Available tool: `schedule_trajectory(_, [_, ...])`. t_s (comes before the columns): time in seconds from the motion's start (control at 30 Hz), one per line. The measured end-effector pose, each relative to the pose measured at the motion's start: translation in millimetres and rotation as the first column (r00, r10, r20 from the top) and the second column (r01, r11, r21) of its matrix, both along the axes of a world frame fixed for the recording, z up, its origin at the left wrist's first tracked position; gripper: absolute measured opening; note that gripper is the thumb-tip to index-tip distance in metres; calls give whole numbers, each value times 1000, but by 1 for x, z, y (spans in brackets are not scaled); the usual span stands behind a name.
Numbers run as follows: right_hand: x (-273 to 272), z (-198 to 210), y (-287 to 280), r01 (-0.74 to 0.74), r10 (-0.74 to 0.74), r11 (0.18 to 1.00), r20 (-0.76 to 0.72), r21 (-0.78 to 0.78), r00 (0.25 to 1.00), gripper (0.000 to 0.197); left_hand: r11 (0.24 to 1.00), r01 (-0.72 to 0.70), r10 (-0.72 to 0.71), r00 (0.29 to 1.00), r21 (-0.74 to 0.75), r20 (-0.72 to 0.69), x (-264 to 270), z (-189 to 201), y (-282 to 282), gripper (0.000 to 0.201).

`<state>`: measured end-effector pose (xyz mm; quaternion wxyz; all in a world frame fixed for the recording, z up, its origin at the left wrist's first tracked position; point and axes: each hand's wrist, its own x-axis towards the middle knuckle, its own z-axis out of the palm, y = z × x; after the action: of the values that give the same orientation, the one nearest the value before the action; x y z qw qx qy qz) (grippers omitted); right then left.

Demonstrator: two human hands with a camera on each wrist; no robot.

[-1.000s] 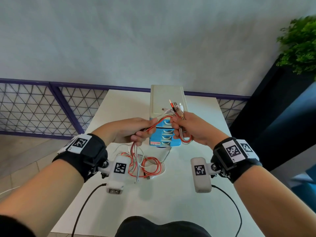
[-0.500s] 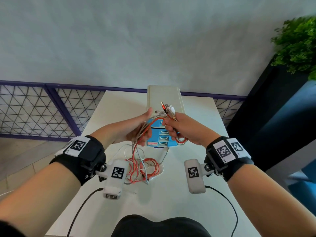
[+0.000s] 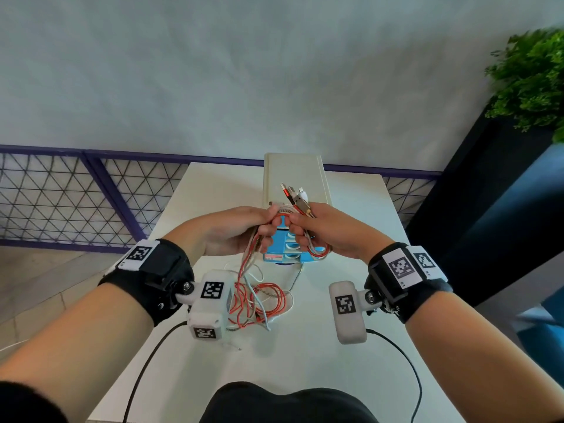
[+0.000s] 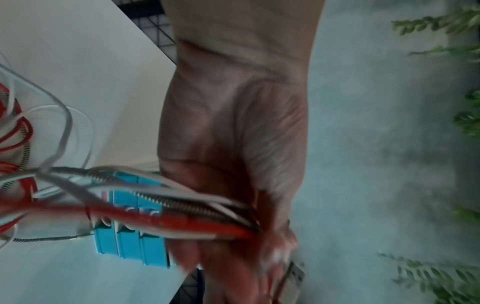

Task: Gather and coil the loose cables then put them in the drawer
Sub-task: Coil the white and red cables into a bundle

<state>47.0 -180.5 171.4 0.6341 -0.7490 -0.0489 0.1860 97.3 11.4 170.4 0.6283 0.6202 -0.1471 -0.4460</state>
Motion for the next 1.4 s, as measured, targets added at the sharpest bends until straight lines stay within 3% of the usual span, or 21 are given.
schedule_trajectory(0.07, [4, -2, -3, 51, -52, 999, 13, 15, 999, 19, 994, 108, -107, 991, 11, -75, -2, -3, 9, 39])
schedule_trajectory(0.17, [10, -3, -14, 108, -109, 993, 11, 38, 994, 16, 973, 225, -223, 973, 46, -59, -4, -8, 17, 37])
schedule_trajectory(0.27, [11, -7, -16, 162, -163, 987, 8, 15, 987, 17, 979, 156, -165, 984, 132, 61, -6, -9, 11, 32])
schedule_trajectory(0.33, [13, -12, -12, 244, -243, 969, 29, -37, 969, 21, 965, 24, -91, 965, 260, 248, -10, -10, 0, 32])
schedule_trajectory(0.4, [16, -16, -7, 317, -316, 946, 26, -70, 949, 23, 921, -118, -79, 877, 372, 474, -14, -10, -13, 33])
schedule_trajectory(0.53, [20, -18, 3, 384, -382, 921, -46, 61, 923, 29, 801, -378, -185, 582, 465, 792, -23, -12, -33, 32])
schedule_trajectory(0.63, [19, -12, 6, 433, -397, 873, -187, 226, 898, 33, 733, -486, -264, 443, 477, 857, -28, -13, -42, 28])
schedule_trajectory(0.73, [17, -10, 7, 437, -371, 854, -259, 283, 892, 47, 667, -538, -403, 321, 515, 857, -37, -5, -50, 11])
schedule_trajectory(0.8, [13, -9, 13, 382, -312, 885, -269, 265, 911, 64, 671, -520, -438, 298, 528, 848, -44, 6, -58, 10])
schedule_trajectory(0.83, [10, -8, 16, 341, -271, 903, -270, 260, 924, 68, 674, -494, -441, 327, 549, 836, -48, 10, -62, 16])
schedule_trajectory(0.9, [11, -9, 14, 317, -256, 910, -238, 267, 937, 50, 676, -460, -459, 349, 576, 817, -52, 12, -68, 23])
schedule_trajectory(0.97, [10, -7, 13, 346, -281, 887, -239, 304, 930, 30, 692, -479, -475, 261, 540, 840, -56, 13, -68, 18])
schedule_trajectory(1.0, [11, -7, 13, 364, -300, 880, -237, 305, 924, 30, 704, -478, -470, 241, 525, 849, -57, 14, -67, 17])
schedule_trajectory(1.1, [14, -7, 11, 396, -361, 892, -183, 218, 914, 33, 726, -415, -454, 311, 549, 835, -56, 18, -67, 22])
schedule_trajectory(1.23, [19, -4, 6, 427, -397, 833, -158, 351, 904, 27, 780, -155, -430, 571, 606, 700, -41, 15, -64, 36])
schedule_trajectory(1.3, [21, -2, 4, 447, -420, 793, -160, 413, 893, 19, 828, -7, -417, 661, 560, 624, -36, 13, -58, 36])
schedule_trajectory(1.4, [23, 1, 1, 450, -444, 820, -103, 354, 890, 32, 892, 102, -381, 694, 440, 611, -36, 5, -49, 34])
